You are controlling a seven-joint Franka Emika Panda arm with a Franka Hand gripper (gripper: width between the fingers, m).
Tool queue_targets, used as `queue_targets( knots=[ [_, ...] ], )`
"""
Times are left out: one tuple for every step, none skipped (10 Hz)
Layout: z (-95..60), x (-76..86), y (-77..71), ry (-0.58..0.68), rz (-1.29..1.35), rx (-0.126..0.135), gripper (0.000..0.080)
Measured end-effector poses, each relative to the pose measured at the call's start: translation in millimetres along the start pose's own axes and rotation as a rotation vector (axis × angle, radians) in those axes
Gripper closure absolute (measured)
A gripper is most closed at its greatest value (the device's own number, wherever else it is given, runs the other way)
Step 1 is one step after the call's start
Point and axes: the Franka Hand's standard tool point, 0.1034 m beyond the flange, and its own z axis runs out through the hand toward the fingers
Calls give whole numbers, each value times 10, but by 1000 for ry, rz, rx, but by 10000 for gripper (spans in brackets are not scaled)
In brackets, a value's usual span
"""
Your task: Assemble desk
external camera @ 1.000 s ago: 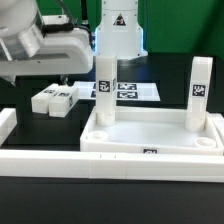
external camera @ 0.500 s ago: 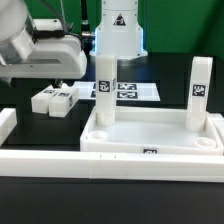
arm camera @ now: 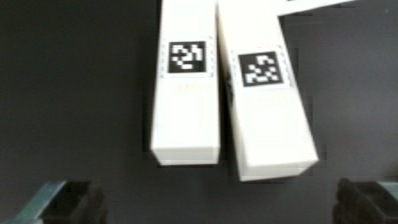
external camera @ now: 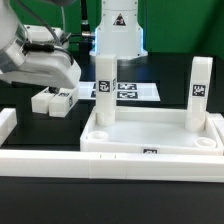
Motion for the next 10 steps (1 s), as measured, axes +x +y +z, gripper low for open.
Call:
queue_targets(
  knots=[
    [-30, 29, -53, 19, -22, -33, 151],
    [0, 4, -63, -3, -25, -32, 151],
    [10, 10, -52, -4, -23, -32, 151],
    [22, -1, -69, -17, -27, -32, 151],
    [50, -33, -101, -83, -30, -29, 151],
    [56, -11, -104, -169, -25, -28, 151],
    [67, 28, -89, -205, -22, -33, 151],
    [81, 49, -89, -206, -22, -36, 151],
    [72, 67, -92, -195, -23, -37, 151],
    [83, 115, -115, -175, -28, -43, 151]
  ],
)
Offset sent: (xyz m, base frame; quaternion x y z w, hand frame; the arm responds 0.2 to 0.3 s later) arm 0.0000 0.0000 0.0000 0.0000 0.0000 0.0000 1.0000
